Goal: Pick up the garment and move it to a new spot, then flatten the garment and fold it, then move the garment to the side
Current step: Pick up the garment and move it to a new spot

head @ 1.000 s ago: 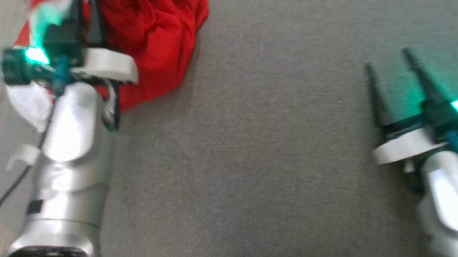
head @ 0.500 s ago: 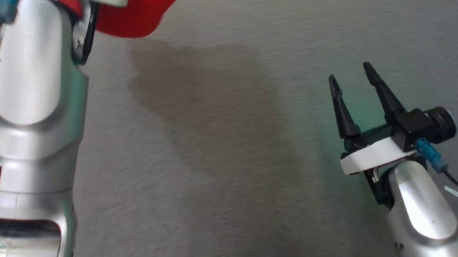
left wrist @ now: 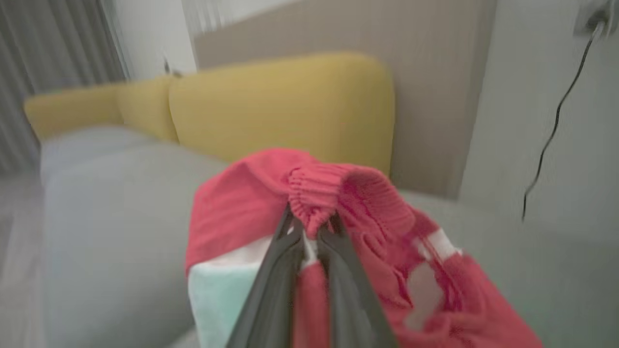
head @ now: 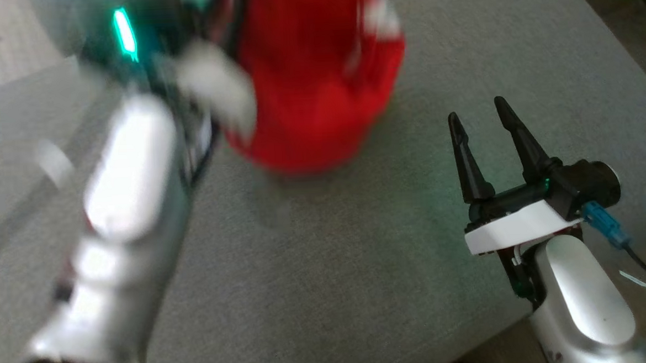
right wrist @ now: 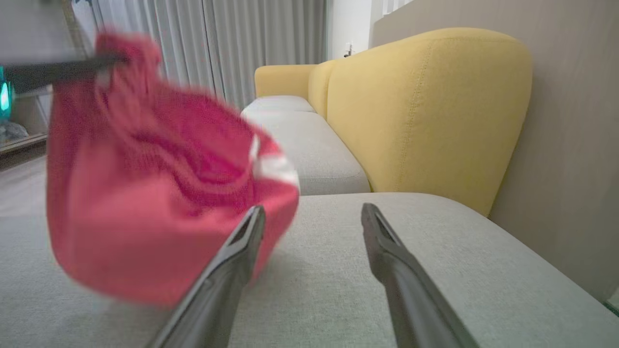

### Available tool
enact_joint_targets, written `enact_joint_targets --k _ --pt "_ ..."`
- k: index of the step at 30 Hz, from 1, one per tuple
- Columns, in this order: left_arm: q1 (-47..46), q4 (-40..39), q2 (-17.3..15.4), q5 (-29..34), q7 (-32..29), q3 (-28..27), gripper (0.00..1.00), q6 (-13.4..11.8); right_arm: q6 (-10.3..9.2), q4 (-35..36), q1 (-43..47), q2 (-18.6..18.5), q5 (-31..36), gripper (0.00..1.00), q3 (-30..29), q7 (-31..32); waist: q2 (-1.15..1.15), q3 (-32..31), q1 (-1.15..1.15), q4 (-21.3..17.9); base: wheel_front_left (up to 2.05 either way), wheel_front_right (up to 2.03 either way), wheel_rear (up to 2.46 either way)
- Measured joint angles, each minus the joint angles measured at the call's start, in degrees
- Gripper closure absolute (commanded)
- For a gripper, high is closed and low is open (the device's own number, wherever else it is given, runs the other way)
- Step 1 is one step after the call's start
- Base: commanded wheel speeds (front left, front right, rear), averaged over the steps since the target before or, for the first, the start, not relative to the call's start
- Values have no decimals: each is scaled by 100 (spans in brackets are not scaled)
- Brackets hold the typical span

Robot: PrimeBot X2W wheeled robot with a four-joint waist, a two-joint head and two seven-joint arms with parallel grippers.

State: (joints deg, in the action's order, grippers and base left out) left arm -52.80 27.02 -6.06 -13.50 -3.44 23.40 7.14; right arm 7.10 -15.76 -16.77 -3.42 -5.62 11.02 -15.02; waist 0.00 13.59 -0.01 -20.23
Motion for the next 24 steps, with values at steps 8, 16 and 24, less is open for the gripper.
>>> enact_joint_targets --k 8,16,24 --pt "1640 1805 -87 -41 1548 198 0 -321 0 -90 -18 9 -44 0 113 0 0 211 1 15 0 0 0" --pt "3034 211 308 -226 1789 -620 0 -975 0 -114 469 31 137 0 -353 16 0 -42 1 700 0 0 0" --pt "5205 -1705 309 87 1790 -1211 0 -1366 0 179 1373 59 406 0 -501 20 0 -746 -1 1392 0 0 0"
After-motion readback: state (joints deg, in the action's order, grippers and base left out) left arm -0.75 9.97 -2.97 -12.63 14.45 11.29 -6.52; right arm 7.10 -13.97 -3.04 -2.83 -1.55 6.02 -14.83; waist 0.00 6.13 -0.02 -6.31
